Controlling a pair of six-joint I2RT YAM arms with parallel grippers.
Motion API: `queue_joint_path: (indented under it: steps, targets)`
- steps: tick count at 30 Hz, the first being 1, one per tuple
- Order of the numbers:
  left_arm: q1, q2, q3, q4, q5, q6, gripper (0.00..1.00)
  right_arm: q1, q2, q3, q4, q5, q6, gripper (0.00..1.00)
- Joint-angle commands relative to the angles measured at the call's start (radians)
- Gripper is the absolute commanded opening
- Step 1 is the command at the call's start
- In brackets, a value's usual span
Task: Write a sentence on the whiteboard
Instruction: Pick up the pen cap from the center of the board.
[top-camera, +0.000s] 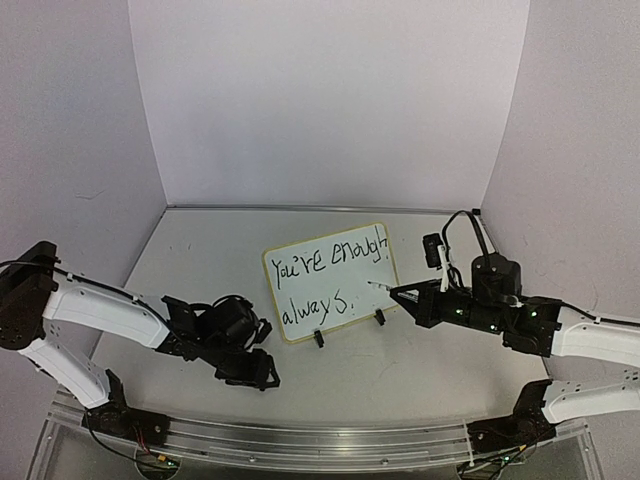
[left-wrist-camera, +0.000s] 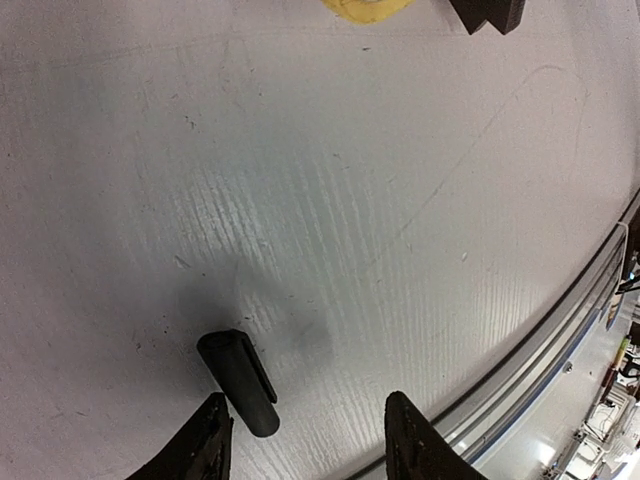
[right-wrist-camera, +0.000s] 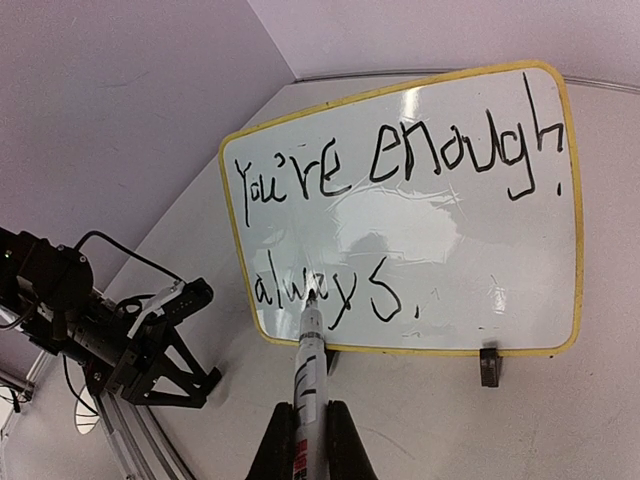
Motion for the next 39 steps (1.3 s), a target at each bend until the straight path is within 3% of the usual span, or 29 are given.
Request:
queue_joint_path:
  steps: [1,17,32,39]
  targets:
    - [-0.015,0.008,0.048,0.015,0.02,-0.064,0.52,-0.002,-0.021,0.005,-0.004,0.019,0.003,0.0]
    - [-0.062,0.042,0.033,0.059,0.014,-0.109,0.53,-0.001,-0.03,0.002,-0.007,0.025,0.006,0.0]
    - [-0.065,0.147,0.138,0.145,-0.039,0.043,0.53,-0.001,-0.049,-0.001,-0.013,0.031,0.014,0.0]
    - [-0.065,-0.01,0.087,0.142,-0.064,0.15,0.56,-0.002,-0.07,-0.006,-0.024,0.037,0.017,0.0]
